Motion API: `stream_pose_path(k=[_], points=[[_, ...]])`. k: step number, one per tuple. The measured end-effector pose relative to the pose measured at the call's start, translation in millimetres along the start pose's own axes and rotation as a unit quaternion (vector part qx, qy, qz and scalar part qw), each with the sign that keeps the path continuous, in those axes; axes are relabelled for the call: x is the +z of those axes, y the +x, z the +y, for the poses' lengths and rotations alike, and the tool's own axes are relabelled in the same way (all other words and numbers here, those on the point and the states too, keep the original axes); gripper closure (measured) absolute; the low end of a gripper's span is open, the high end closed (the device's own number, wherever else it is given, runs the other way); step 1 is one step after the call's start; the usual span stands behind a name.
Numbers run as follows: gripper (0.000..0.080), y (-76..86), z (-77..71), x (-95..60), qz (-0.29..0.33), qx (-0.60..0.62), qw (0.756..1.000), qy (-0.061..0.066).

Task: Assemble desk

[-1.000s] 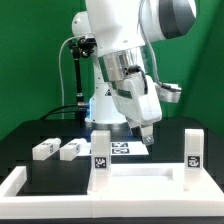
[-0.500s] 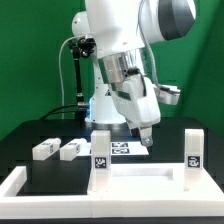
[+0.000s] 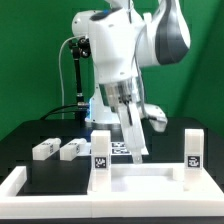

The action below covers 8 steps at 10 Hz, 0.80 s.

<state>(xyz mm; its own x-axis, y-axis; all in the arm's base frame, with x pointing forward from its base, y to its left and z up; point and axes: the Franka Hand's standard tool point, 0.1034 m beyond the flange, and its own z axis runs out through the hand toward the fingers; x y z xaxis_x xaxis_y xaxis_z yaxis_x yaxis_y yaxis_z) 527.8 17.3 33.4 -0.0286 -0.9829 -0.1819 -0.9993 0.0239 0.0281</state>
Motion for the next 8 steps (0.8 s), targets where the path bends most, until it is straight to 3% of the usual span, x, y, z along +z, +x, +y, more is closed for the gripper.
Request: stream_pose_path(k=[3, 5, 7, 8], points=[[0.0151, -1.2, -9.5, 20.5, 0.009, -0.010, 1.000, -0.009], [0.0151, -3.2, -11.7, 22.4, 0.010, -0.015, 1.000, -0.009], [0.0399, -3.1, -11.4, 22.9, 0.011, -0.015, 1.000, -0.010], [0.0399, -3.1, -11.4, 22.9, 0.011, -0.015, 1.000, -0.010]])
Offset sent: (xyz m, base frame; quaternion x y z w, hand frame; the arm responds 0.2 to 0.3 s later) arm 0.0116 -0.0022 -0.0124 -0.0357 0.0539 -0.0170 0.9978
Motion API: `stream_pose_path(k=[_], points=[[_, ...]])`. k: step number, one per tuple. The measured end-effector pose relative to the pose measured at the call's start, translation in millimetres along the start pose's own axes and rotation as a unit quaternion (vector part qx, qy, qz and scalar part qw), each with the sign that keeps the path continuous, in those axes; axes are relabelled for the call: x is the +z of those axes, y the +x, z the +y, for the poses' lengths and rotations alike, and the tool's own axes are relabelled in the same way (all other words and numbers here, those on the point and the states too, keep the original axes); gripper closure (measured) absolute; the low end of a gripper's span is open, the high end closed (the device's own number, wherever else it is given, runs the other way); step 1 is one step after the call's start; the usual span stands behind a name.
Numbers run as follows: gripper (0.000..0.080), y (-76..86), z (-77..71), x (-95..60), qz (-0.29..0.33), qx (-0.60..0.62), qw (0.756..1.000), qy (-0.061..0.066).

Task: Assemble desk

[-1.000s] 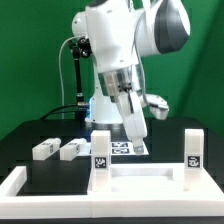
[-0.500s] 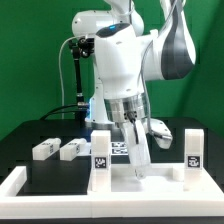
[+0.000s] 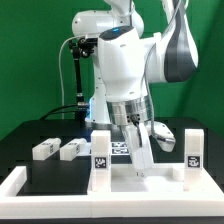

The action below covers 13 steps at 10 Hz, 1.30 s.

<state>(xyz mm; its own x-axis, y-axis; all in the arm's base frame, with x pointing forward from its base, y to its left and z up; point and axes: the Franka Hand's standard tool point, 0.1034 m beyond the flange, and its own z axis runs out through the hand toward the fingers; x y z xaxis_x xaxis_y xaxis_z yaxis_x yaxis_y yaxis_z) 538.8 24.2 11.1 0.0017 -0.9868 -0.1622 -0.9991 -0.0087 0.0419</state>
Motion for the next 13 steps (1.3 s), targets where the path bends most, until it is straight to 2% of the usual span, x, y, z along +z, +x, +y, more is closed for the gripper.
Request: stream_pose_path(k=[1, 2, 3, 13], points=[[0.0581, -0.1, 0.6, 0.3, 0.000, 0.000, 1.000, -0.001], [0.0710, 0.4, 3.6, 1.5, -0.001, 0.002, 1.000, -0.005], [0.0729, 1.5, 4.5, 1.1, -0.001, 0.004, 1.000, -0.005], [0.0729, 3.2, 5.6, 0.8, 0.001, -0.009, 1.000, -0.003]])
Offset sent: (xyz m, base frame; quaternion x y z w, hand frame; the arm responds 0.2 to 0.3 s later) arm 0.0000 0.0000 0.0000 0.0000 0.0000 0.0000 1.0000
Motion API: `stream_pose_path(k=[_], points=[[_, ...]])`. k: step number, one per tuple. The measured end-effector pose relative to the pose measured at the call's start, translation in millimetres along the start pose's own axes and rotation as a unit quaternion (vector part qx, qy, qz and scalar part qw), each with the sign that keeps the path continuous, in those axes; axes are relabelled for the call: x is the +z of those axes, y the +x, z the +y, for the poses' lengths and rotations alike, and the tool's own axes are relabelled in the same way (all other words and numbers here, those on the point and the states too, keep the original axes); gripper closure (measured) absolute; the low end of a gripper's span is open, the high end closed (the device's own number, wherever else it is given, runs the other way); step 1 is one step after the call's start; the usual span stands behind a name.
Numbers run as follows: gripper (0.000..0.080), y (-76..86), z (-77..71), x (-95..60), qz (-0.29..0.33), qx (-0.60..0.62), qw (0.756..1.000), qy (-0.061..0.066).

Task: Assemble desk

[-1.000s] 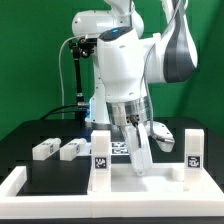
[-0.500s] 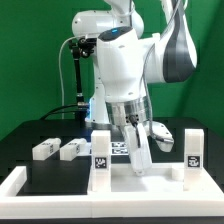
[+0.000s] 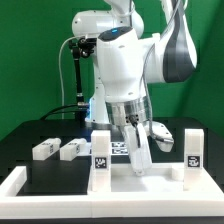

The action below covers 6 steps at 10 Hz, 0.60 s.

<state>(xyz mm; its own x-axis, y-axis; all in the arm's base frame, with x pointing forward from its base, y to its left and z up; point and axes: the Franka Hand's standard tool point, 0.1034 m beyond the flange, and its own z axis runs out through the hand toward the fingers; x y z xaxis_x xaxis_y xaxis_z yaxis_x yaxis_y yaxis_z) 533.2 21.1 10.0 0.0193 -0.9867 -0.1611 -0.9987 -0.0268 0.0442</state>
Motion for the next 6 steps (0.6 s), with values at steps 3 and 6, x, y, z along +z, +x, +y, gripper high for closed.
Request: stream_pose_path(k=[3, 6], points=[[0.0731, 32.6, 26.2, -0.4, 0.027, -0.141, 0.990, 0.010], [0.0742, 45.1, 28.6, -1.1, 0.035, -0.239, 0.970, 0.010]])
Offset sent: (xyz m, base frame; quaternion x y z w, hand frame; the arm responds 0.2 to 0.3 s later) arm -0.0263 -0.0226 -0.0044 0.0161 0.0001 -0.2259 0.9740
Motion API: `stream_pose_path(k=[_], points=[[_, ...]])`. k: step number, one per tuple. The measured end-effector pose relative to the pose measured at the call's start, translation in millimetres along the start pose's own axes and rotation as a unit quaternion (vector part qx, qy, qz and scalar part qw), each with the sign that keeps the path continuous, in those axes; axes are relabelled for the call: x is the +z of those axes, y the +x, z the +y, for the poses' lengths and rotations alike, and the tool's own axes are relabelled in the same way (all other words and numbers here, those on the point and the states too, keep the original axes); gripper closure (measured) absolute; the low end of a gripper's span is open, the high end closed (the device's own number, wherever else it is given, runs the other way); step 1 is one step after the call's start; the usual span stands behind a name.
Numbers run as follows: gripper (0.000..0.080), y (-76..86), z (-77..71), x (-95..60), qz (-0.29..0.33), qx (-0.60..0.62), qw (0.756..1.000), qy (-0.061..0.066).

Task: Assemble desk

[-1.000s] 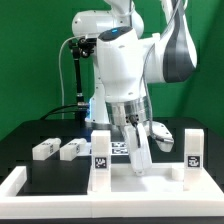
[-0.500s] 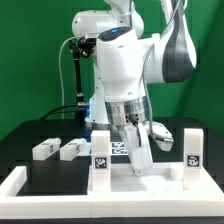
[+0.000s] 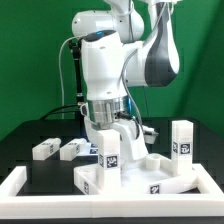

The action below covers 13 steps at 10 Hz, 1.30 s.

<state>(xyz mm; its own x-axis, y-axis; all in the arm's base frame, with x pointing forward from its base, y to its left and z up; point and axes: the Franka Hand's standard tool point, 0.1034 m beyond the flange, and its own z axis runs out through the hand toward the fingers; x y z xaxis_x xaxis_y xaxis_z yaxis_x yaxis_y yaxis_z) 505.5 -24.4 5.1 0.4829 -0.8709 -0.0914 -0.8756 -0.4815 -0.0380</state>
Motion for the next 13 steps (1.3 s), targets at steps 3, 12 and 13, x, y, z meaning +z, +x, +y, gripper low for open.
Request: stream_pose_path(k=[3, 12, 13], points=[[0.0742, 9.1, 7.3, -1.0, 0.003, -0.090, 0.996, -0.003], [0.0746, 45.1, -1.7, -11.3, 0.036, -0.486, 0.873, -0.020], [0.0746, 48.8, -5.8, -12.6, 0.069, -0.540, 0.839, -0.023]])
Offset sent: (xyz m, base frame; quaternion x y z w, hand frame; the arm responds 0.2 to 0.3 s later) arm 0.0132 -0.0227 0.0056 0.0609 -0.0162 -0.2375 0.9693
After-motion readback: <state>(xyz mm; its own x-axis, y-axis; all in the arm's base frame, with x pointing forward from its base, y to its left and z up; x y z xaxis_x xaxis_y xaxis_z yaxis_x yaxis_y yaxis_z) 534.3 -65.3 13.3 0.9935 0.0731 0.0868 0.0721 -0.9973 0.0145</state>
